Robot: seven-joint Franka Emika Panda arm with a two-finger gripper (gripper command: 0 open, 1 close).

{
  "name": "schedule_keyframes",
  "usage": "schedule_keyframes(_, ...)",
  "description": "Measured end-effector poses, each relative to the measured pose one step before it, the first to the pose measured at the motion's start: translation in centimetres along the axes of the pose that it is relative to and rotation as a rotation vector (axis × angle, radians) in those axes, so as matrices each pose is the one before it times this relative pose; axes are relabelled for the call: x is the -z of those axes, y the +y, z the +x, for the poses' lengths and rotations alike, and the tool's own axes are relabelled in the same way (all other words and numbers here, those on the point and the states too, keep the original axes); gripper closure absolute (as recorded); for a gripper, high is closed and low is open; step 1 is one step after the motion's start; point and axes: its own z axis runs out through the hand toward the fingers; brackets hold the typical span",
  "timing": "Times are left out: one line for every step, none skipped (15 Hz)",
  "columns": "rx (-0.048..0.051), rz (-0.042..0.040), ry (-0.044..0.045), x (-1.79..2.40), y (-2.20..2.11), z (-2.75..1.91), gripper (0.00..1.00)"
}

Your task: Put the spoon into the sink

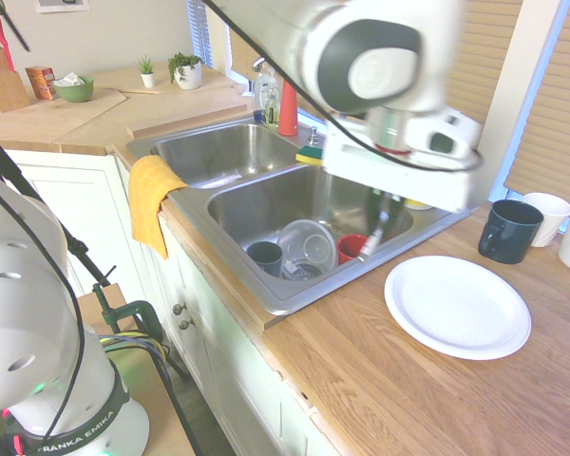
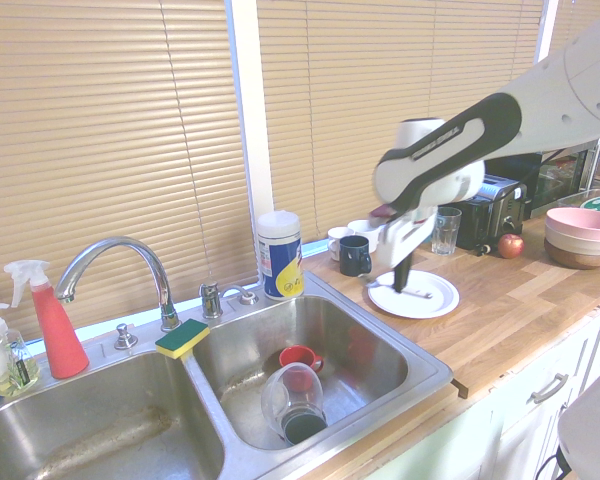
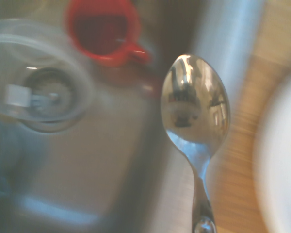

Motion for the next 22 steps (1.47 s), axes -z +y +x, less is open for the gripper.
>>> schedule_keyframes(0.01531,-0.01656,0.00677,-0.191,-2.445,-1.011,1.0)
schedule_keyframes(0.01273,-0.01261,0.00464,-0.079,-1.965,-0.802,1.0)
schedule_keyframes(0.01327,-0.0142,0.00448,-0.219,-1.694,-0.687,1.0)
schedule_keyframes(0.01221,-0.01445,0.00427,-0.343,-1.576,-0.629,1.0)
schedule_keyframes(0.01281,-0.01304,0.00206,-0.504,-1.648,-0.574,1.0)
schedule_keyframes(0.01493,-0.01143,-0.00127,-0.529,-1.615,-0.4,1.0)
schedule_keyframes(0.01803,-0.00617,-0.00066,-0.579,-1.55,-0.157,1.0)
schedule_keyframes(0.01801,-0.00444,-0.00832,-0.776,-1.514,0.118,1.0)
schedule_keyframes(0.01345,-0.00321,-0.01255,-0.833,-1.23,0.406,1.0)
schedule_keyframes(0.01111,0.00044,-0.01337,-0.773,-1.028,0.615,1.0)
schedule_keyframes(0.01023,-0.00158,-0.01031,-0.732,-0.904,0.697,1.0)
schedule_keyframes(0.00475,-0.00623,-0.00748,-0.801,-0.854,0.688,1.0)
schedule_keyframes(0.00185,-0.01025,-0.00657,-0.862,-0.837,0.516,1.0)
schedule_keyframes(0.00242,-0.0091,-0.0081,-0.876,-0.786,0.381,1.0)
schedule_keyframes(0.00293,-0.00626,-0.00878,-0.805,-0.662,0.293,1.0)
schedule_keyframes(0.00178,-0.00618,-0.00768,-0.707,-0.511,0.302,1.0)
schedule_keyframes(-0.00024,-0.00429,-0.00797,-0.551,-0.339,0.325,1.0)
schedule_keyframes(-0.00109,-0.00264,-0.00611,-0.47,-0.212,0.355,1.0)
schedule_keyframes(-0.00077,-0.0019,-0.00481,-0.397,-0.209,0.324,1.0)
schedule_keyframes(-0.00137,-0.00339,-0.00642,-0.542,-0.22,0.285,1.0)
schedule_keyframes(-0.00265,-0.0043,-0.0069,-0.609,-0.22,0.3,1.0)
schedule_keyframes(-0.00274,-0.00546,-0.00807,-0.745,-0.226,0.365,1.0)
